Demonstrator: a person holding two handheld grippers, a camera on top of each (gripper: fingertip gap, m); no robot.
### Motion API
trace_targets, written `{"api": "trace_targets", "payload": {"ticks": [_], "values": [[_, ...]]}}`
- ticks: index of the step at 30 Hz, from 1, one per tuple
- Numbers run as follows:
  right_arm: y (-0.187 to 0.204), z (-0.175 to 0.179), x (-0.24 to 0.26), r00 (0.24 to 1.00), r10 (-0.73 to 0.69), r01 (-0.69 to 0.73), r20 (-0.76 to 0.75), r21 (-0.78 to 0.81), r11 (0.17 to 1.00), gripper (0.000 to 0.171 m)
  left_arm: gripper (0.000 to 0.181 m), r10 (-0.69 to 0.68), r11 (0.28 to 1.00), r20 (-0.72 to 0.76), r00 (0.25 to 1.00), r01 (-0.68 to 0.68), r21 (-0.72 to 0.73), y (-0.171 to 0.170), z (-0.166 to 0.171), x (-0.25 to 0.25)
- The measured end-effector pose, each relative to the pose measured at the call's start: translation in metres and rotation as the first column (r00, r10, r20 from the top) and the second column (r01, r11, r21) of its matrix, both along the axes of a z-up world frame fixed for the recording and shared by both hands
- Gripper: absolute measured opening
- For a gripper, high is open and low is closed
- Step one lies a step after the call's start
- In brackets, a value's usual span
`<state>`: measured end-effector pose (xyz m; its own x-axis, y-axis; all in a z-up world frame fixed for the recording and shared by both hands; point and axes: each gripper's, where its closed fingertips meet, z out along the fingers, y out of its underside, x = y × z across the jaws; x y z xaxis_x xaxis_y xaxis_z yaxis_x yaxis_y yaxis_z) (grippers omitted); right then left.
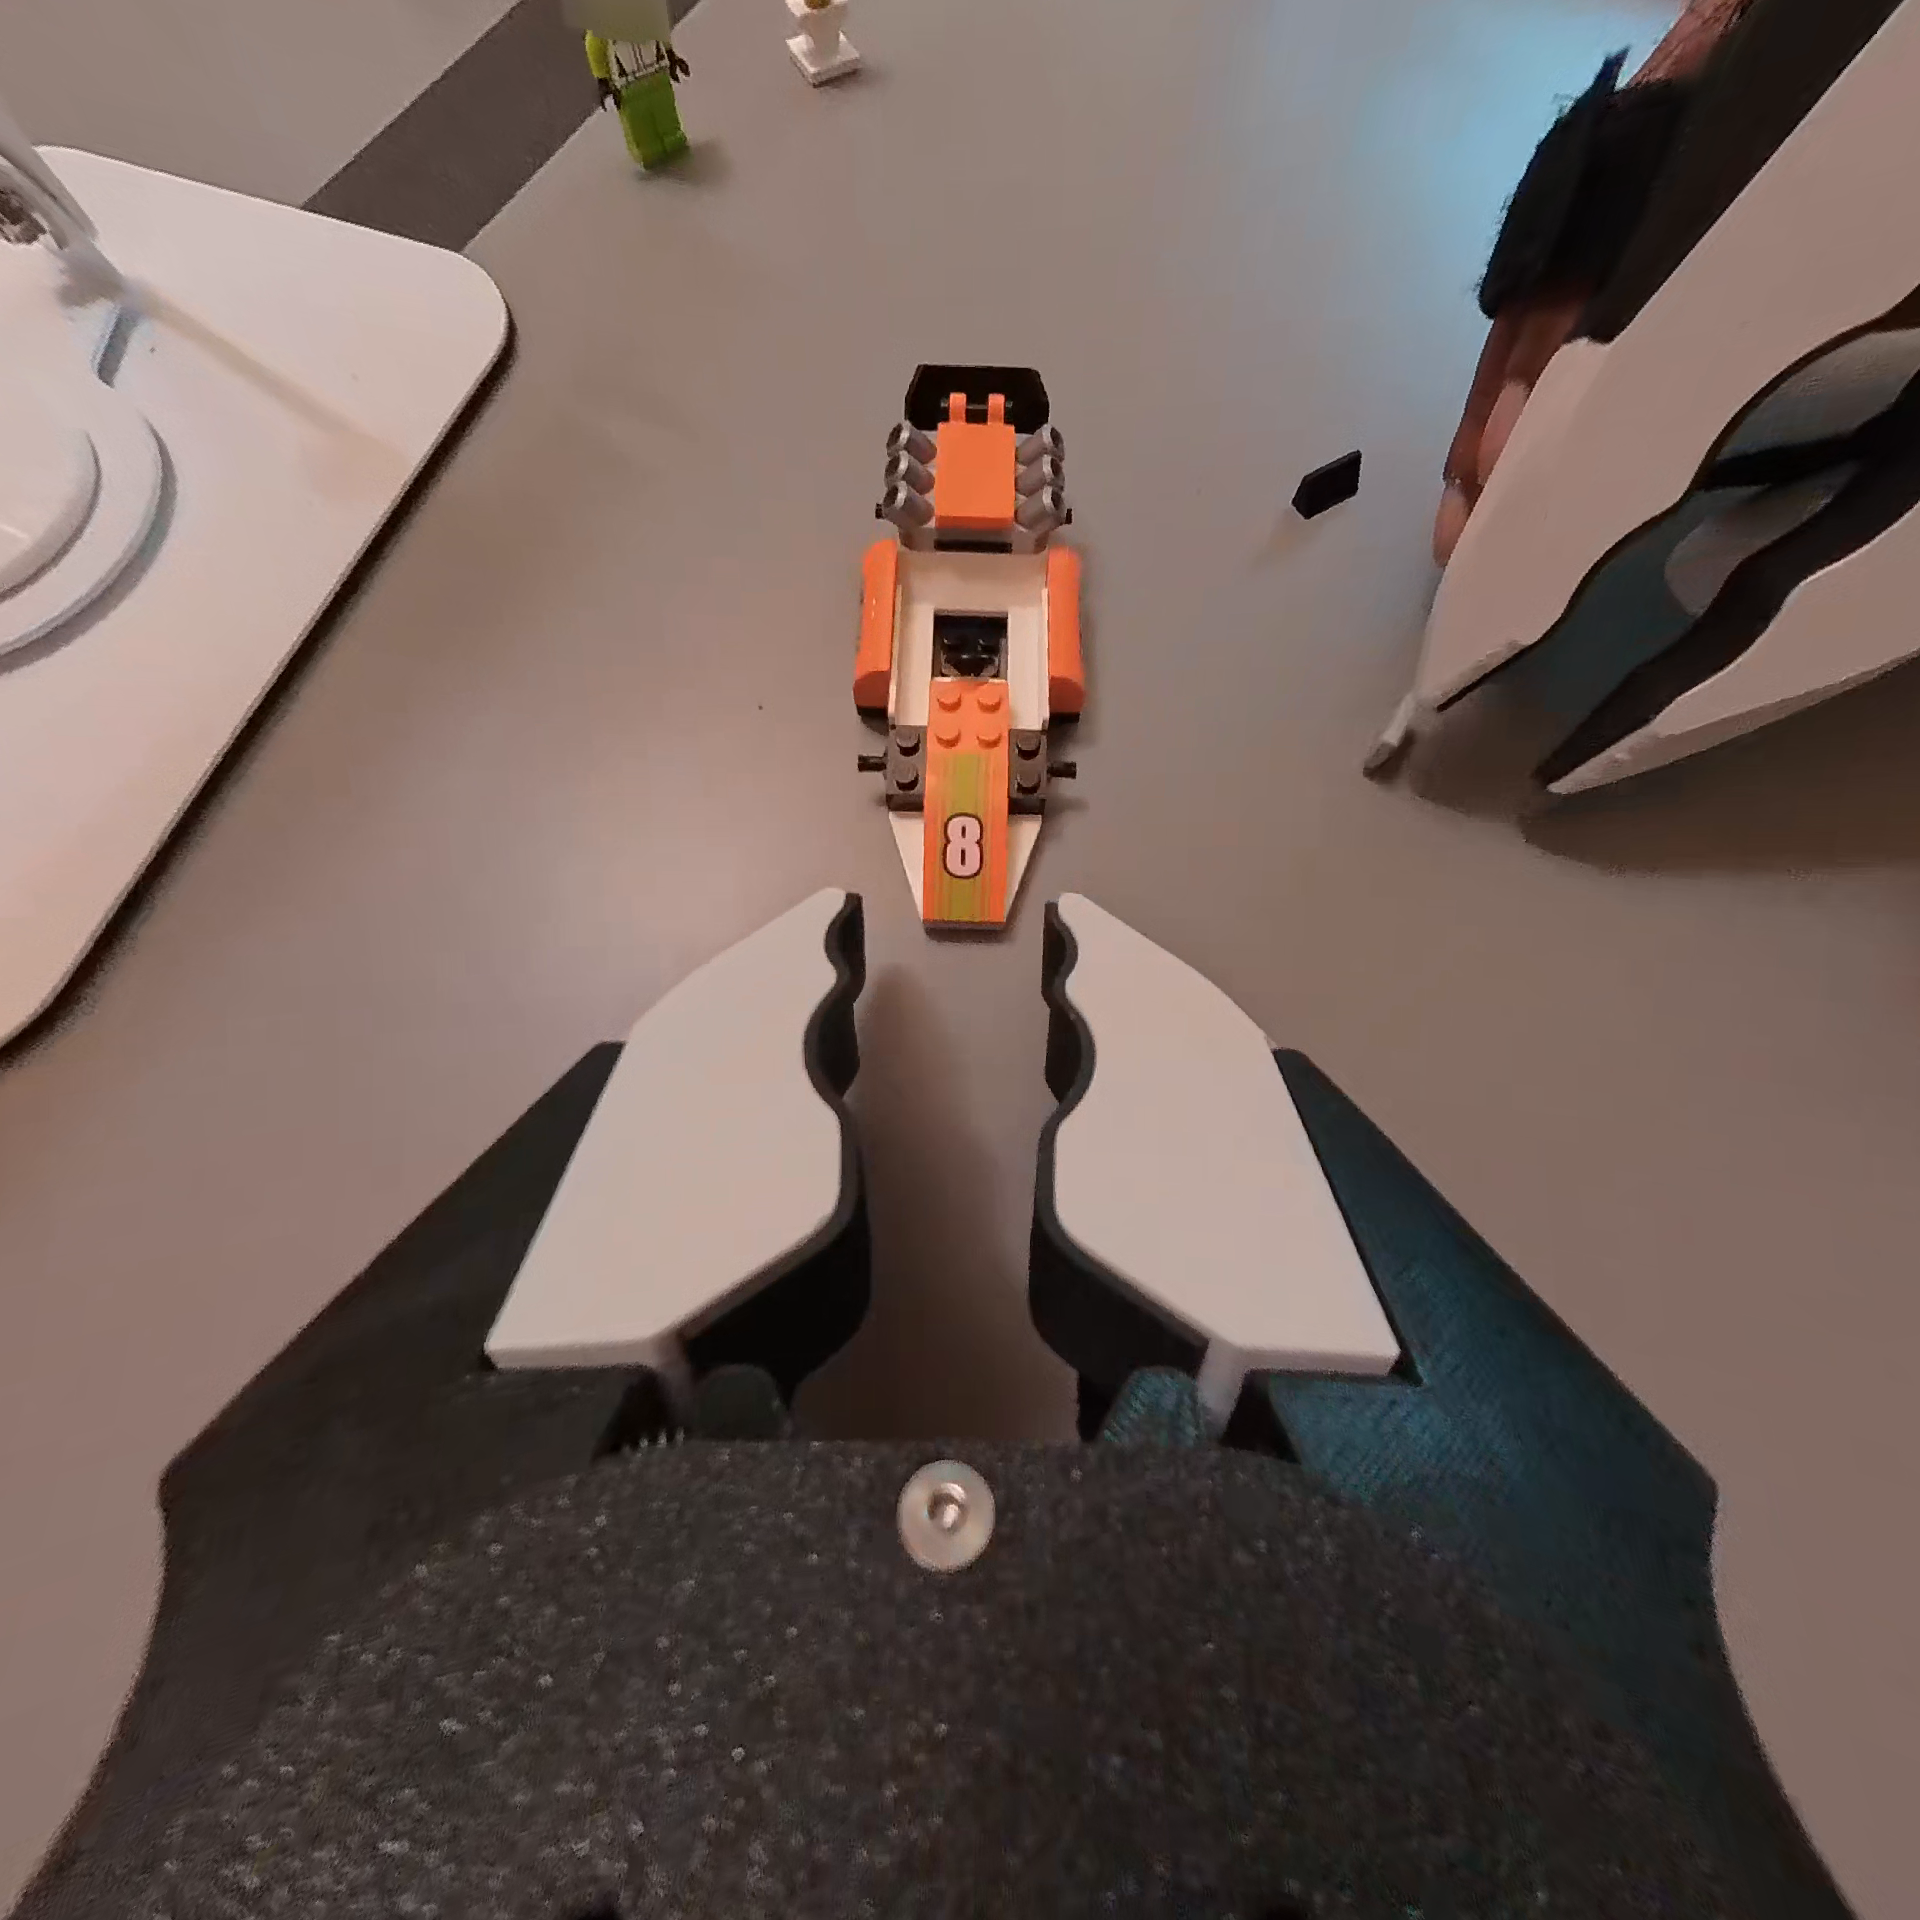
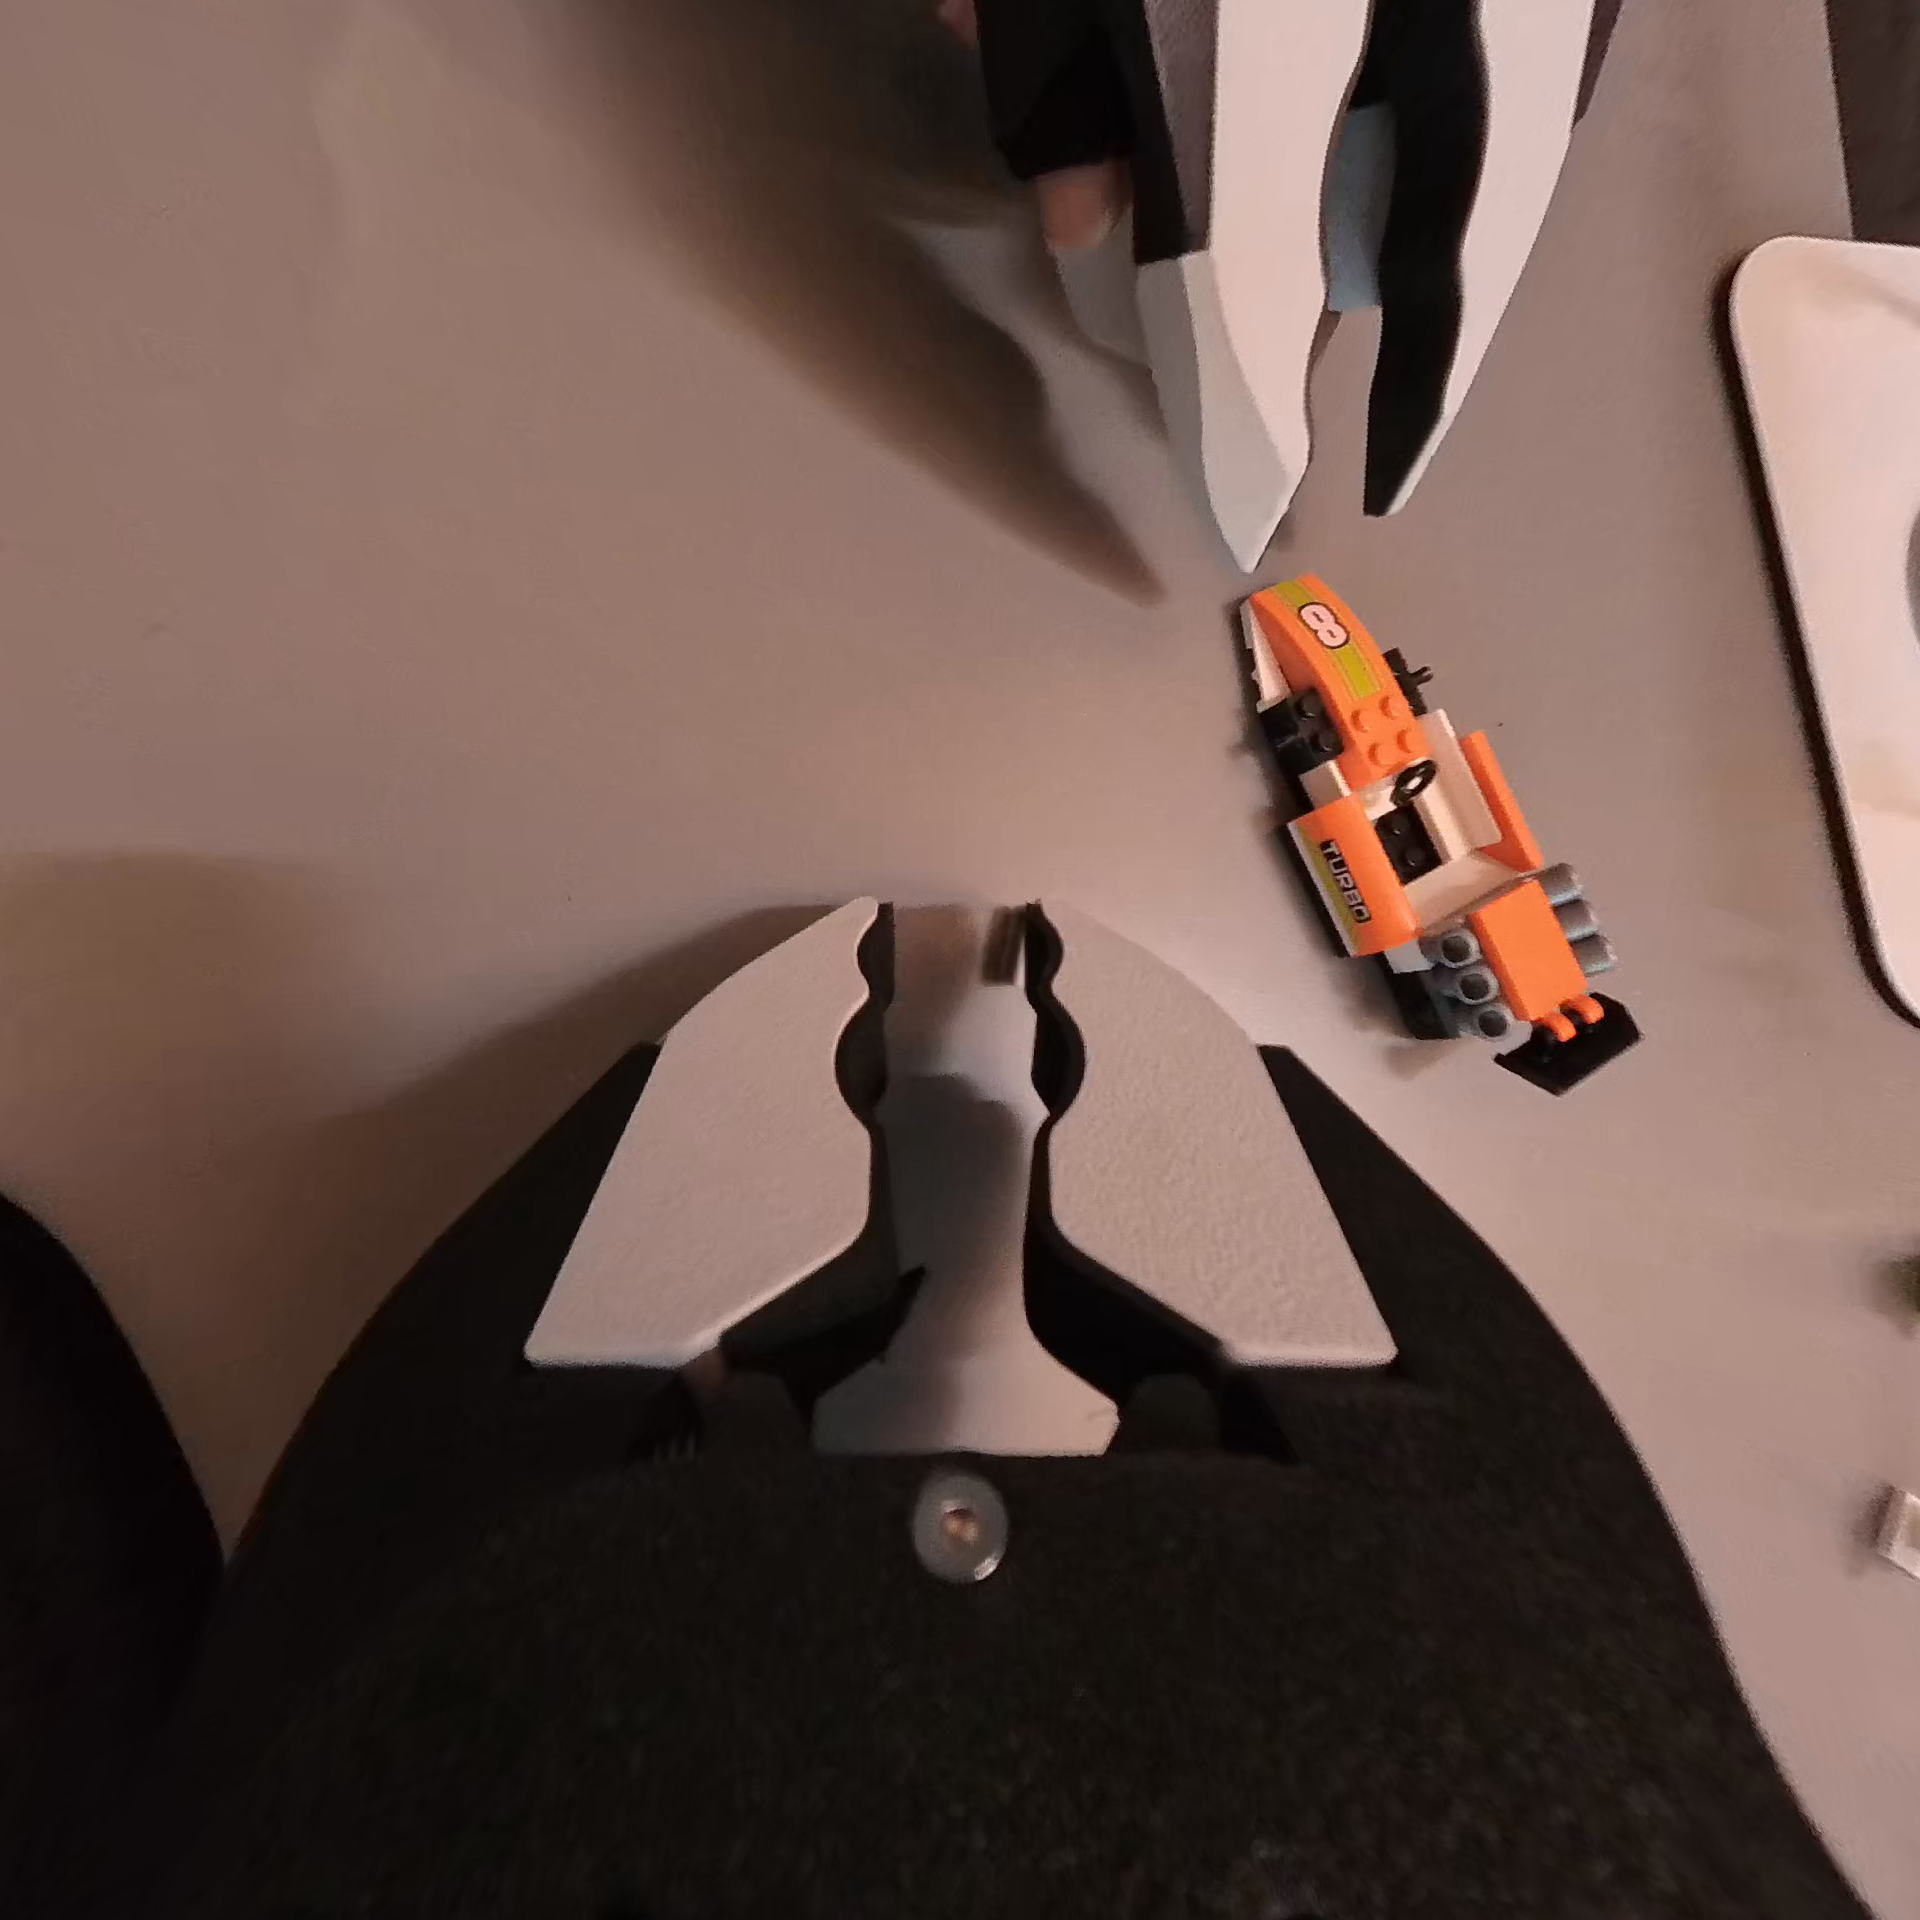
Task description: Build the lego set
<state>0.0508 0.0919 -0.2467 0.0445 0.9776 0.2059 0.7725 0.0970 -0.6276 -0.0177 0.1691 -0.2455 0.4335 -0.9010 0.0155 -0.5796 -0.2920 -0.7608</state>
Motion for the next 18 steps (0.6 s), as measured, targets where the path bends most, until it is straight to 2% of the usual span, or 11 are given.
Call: {"api": "trace_targets", "payload": {"ticks": [5,10,14,18], "values": [[0.020,0.018,0.008,0.998,-0.030,0.031,-0.060,0.010,0.999,0.028,0.033,-0.007,1.000,-0.036,0.999,0.007,0.009,0.005,-0.003,-0.001],[0.077,0.022,0.031,0.994,-0.107,0.108,-0.037,0.015,0.994,0.036,0.033,-0.044,0.999,-0.075,0.996,0.044,-0.005,0.006,-0.007,0.004],[0.116,0.009,0.038,0.992,-0.128,0.128,-0.005,-0.037,0.991,0.044,0.033,-0.077,0.997,-0.134,0.988,0.078,0.002,0.010,-0.011,0.008],[0.118,0.004,0.022,0.996,-0.072,0.064,-0.047,-0.156,0.986,0.045,0.026,-0.120,0.991,-0.185,0.975,0.128,0.030,0.015,-0.011,0.008]]}}
